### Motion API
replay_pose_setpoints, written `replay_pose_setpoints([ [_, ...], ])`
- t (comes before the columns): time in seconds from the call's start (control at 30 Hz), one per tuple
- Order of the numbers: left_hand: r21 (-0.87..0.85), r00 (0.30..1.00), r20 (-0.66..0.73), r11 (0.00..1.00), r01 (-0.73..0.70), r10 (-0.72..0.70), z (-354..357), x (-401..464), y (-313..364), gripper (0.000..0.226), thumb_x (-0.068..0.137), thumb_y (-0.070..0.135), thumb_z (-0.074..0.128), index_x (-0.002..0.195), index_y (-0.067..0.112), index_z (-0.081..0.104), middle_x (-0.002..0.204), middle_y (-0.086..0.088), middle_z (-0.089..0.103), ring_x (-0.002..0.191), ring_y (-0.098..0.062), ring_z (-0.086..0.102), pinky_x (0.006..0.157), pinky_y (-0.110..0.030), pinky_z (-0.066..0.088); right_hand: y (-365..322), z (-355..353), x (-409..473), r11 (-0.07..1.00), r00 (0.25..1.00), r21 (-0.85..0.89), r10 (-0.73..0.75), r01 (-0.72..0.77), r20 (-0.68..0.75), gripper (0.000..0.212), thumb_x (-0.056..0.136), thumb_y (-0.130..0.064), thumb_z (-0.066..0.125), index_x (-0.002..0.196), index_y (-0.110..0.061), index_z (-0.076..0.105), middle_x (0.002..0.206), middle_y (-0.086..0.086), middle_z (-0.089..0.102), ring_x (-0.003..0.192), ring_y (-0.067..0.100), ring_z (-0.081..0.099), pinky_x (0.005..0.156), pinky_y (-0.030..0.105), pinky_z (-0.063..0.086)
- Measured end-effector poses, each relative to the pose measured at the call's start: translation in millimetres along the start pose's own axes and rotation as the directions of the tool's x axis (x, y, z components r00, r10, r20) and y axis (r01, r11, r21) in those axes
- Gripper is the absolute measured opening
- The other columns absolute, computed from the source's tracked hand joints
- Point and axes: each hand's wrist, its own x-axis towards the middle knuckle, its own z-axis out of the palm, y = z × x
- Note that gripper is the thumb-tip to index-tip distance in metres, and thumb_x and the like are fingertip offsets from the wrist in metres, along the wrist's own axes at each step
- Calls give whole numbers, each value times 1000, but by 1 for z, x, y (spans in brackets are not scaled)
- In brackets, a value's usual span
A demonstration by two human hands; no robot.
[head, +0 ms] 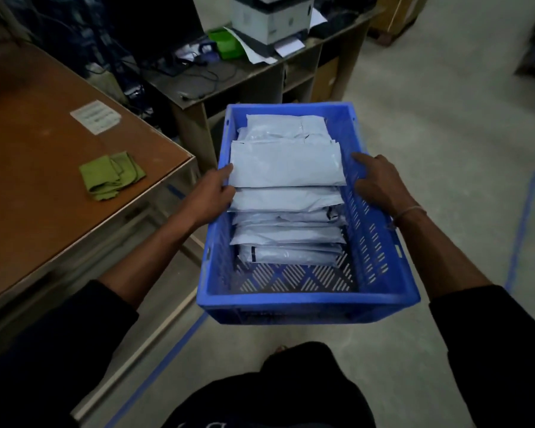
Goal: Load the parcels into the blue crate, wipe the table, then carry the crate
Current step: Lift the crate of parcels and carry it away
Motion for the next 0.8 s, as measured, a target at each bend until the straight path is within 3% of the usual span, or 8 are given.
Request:
replay_pose_setpoints([
  [0.1, -17, 997, -50, 998, 54, -55, -10, -31, 15, 50, 98, 3, 51, 147, 2, 48, 116, -22, 64, 83, -20, 59, 71, -20, 33, -11, -14, -12, 999, 999, -13, -33, 33, 11, 74, 77, -24, 53, 150, -14, 42, 128, 30, 51, 115, 46, 53, 96, 34, 42],
  [0.17, -34, 992, -105, 998, 62, -65, -16, -49, 23, 54, 98, 7, 52, 152, 6, 44, 136, -16, 59, 110, -25, 61, 82, -18, 33, -16, -24, -19, 997, 997, -10, -71, 71, 28, 78, 73, -27, 51, 149, -15, 43, 129, 29, 51, 115, 45, 53, 96, 34, 42],
  [0.27, -50, 983, -161, 996, 78, -85, -23, -73, 32, 63, 90, 24, 49, 151, 8, 46, 145, -12, 56, 124, -23, 58, 93, -24, 38, -21, -36, -23, 989, 987, 22, -150, 149, 48, 72, 79, -19, 57, 150, -16, 42, 133, 27, 51, 119, 43, 53, 98, 34, 42],
  [0.33, -58, 973, -196, 992, 112, -122, -27, -90, 37, 69, 84, 29, 47, 151, 12, 47, 142, -11, 59, 123, -24, 60, 97, -29, 42, -25, -45, -24, 974, 973, 55, -224, 220, 59, 68, 86, -4, 57, 150, -13, 41, 138, 25, 50, 124, 41, 51, 99, 33, 41],
  [0.43, -65, 948, -273, 986, 151, -163, -31, -114, 46, 73, 81, 31, 45, 151, 13, 48, 148, -10, 55, 130, -23, 56, 107, -36, 43, -29, -59, -23, 942, 940, 69, -332, 327, 74, 66, 86, -1, 55, 150, -12, 41, 140, 18, 53, 126, 37, 52, 96, 30, 43],
  [0.53, -87, 916, -349, 980, 178, -197, -34, -137, 54, 67, 85, 28, 50, 150, 11, 49, 153, -7, 49, 141, -21, 47, 115, -35, 37, -40, -71, -18, 909, 908, 114, -412, 402, 80, 65, 86, -2, 55, 148, -16, 45, 120, 17, 62, 102, 29, 62, 76, 20, 38],
  [0.63, -133, 872, -420, 967, 216, -252, -37, -161, 61, 64, 87, 23, 52, 149, 5, 49, 152, -8, 49, 140, -19, 47, 114, -32, 36, -59, -79, -14, 868, 870, 149, -488, 474, 74, 63, 84, -3, 55, 145, -19, 50, 106, 6, 62, 78, 11, 53, 68, 19, 39],
  [0.8, -152, 793, -524, 950, 273, -311, -49, -200, 58, 52, 98, 4, 53, 149, 2, 47, 154, -9, 46, 141, -21, 45, 114, -30, 33, -99, -79, -11, 789, 787, 183, -609, 587, 98, 62, 83, -4, 57, 143, -22, 53, 117, 8, 65, 81, 18, 60, 64, 13, 40],
])
